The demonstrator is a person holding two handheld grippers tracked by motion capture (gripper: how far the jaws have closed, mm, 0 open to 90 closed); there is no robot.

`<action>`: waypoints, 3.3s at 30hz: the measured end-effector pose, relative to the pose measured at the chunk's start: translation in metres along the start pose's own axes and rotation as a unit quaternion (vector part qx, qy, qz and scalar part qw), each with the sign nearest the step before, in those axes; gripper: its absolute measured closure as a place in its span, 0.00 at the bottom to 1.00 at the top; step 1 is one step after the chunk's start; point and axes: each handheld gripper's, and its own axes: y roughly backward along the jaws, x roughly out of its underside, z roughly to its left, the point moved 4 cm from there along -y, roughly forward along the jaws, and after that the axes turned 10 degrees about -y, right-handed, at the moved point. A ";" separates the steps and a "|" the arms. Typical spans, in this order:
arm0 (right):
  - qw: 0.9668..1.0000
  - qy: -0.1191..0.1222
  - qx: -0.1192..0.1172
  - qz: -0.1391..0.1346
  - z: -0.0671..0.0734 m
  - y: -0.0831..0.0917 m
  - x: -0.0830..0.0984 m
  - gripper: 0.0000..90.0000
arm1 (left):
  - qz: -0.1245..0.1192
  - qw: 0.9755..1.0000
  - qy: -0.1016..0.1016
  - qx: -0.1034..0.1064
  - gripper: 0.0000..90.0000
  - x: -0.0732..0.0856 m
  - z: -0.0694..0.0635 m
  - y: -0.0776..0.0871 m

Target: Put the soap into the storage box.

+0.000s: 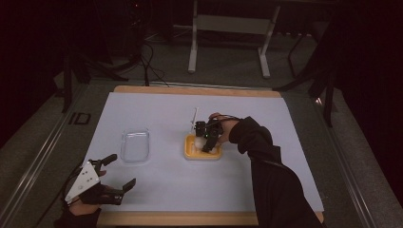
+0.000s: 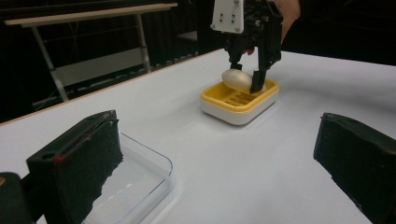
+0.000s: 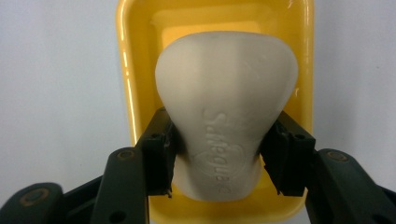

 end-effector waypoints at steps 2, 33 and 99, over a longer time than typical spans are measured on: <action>1.000 0.000 0.001 -0.002 -0.001 -0.001 -0.001 0.55 | 0.000 1.000 0.001 0.000 0.01 0.000 0.000 0.000; 0.998 -0.057 0.009 -0.029 0.003 0.018 -0.003 0.46 | 0.003 1.000 -0.004 0.004 0.01 0.000 -0.002 -0.001; 0.816 -0.470 0.180 -0.285 0.050 0.038 0.164 0.12 | 0.013 1.000 -0.005 0.000 0.01 0.001 -0.003 -0.003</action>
